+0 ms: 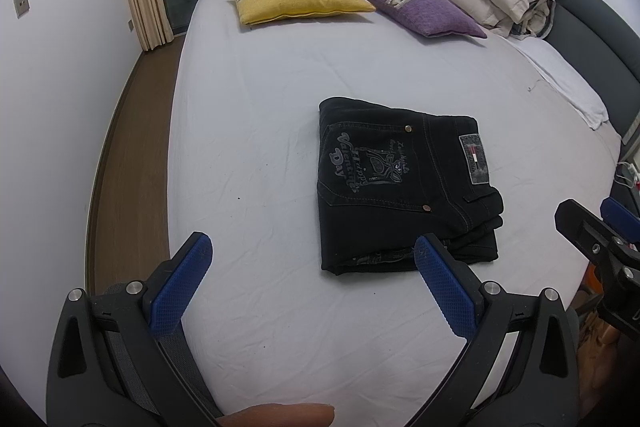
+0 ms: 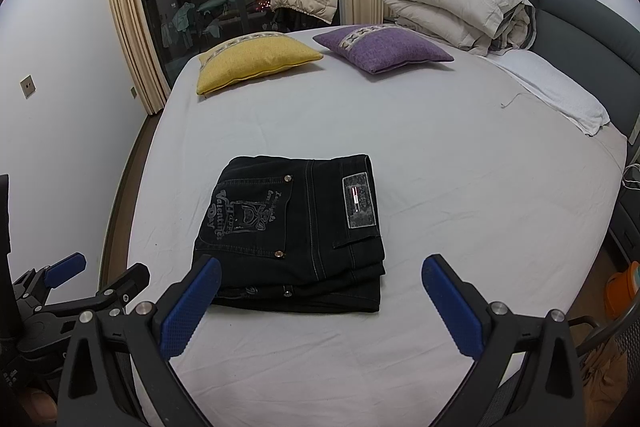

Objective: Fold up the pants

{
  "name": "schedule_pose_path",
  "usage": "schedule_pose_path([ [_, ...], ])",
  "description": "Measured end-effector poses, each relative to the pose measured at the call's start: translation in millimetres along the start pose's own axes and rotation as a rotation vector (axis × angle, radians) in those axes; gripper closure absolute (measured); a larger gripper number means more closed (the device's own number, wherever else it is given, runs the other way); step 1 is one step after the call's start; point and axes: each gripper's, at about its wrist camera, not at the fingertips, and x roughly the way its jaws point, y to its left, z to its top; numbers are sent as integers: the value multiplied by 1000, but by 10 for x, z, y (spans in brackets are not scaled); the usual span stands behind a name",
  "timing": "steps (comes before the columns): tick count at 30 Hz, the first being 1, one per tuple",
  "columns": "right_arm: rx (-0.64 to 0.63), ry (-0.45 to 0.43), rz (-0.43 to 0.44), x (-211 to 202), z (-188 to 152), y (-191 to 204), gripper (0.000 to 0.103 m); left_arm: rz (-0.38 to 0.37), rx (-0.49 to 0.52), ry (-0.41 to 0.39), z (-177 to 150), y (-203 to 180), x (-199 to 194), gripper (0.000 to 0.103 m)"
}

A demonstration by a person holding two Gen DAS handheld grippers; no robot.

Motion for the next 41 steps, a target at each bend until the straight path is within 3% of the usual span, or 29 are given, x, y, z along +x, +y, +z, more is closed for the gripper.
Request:
schedule_pose_path([
  [41, 2, 6, 2, 8, -63, -1, 0, 2, 13, 1, -29, -14, 47, 0],
])
